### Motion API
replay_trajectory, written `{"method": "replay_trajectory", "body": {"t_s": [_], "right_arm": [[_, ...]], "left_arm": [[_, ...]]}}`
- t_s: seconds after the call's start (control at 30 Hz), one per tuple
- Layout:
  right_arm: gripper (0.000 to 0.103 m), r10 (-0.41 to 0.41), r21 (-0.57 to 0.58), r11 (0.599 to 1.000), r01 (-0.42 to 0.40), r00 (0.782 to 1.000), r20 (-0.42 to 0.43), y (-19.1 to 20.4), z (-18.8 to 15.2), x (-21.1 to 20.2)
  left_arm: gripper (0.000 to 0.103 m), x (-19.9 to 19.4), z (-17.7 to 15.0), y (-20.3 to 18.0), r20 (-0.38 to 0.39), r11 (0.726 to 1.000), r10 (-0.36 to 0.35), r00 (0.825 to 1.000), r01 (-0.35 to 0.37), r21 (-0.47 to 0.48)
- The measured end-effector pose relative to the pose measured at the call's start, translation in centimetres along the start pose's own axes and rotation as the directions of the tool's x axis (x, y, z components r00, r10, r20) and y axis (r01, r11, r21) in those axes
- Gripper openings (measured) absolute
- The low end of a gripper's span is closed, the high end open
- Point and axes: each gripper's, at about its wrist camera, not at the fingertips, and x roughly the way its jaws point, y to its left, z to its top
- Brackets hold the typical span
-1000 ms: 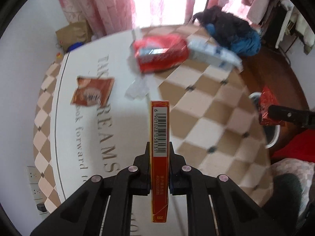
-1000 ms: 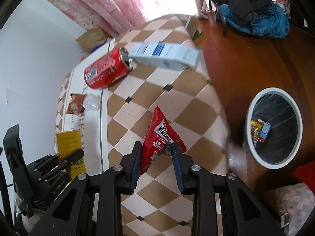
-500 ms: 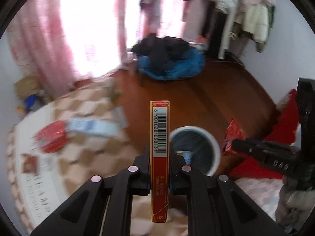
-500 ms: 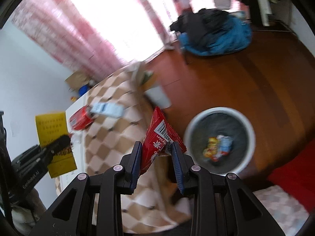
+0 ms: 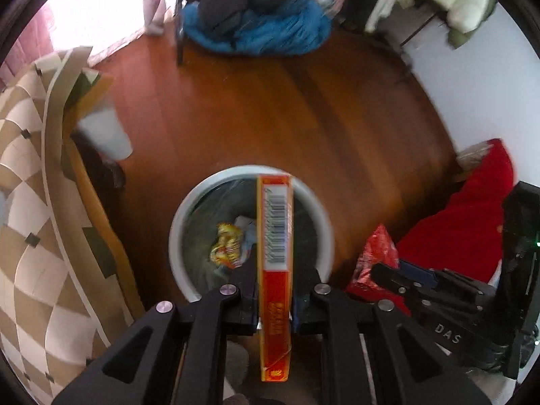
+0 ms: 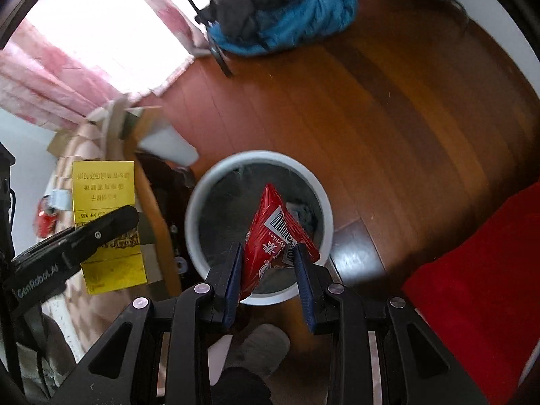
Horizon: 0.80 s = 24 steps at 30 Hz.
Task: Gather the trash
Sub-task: 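Carry the red snack bag and red box over the white bin, then open both tools over the white bin to drop the bag and box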
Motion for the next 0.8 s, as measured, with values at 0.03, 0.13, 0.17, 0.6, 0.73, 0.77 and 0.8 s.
{"method": "replay_trajectory", "body": {"t_s": [0.03, 0.13, 0.17, 0.6, 0.73, 0.77, 0.8], "right_arm": [[0.032, 0.000, -0.002, 1.000, 0.000, 1.000, -0.013, -0.2, 0.1, 0.9], [0.036, 0.008, -0.004, 1.000, -0.008, 0.998, -0.061, -0.8, 0.8, 4.3], [0.044, 0.000, -0.005, 1.000, -0.001, 0.998, -0.062, -0.8, 0.9, 5.3], [0.103, -0.172, 0.014, 0.985, 0.174, 0.979, -0.107, -1.6, -0.4, 9.4], [0.103, -0.204, 0.011, 0.979, 0.206, 0.975, -0.093, -1.3, -0.8, 8.2], [0.103, -0.207, 0.012, 0.978, 0.208, 0.974, -0.090, -1.0, -1.1, 7.6], [0.103, -0.207, 0.015, 0.978, 0.209, 0.974, -0.088, -0.9, -1.2, 7.2]], "left_arm": [[0.034, 0.6, 0.1, 0.3, -0.010, 1.000, 0.014, 1.000, -0.014, 0.002], [0.095, 2.3, 0.4, 1.2, -0.036, 0.999, 0.046, 0.998, -0.046, -0.016], [0.096, 2.4, 0.2, 1.3, -0.035, 0.998, 0.058, 0.998, -0.059, -0.013], [0.097, 0.2, -2.1, 3.1, 0.060, 0.973, 0.230, 0.971, -0.228, -0.048], [0.097, -2.0, -3.0, 2.6, 0.101, 0.969, 0.248, 0.963, -0.246, -0.032], [0.097, -2.5, -3.1, 2.5, 0.111, 0.968, 0.251, 0.962, -0.249, -0.030], [0.097, -3.2, -3.2, 2.4, 0.123, 0.967, 0.256, 0.959, -0.254, -0.032]]}}
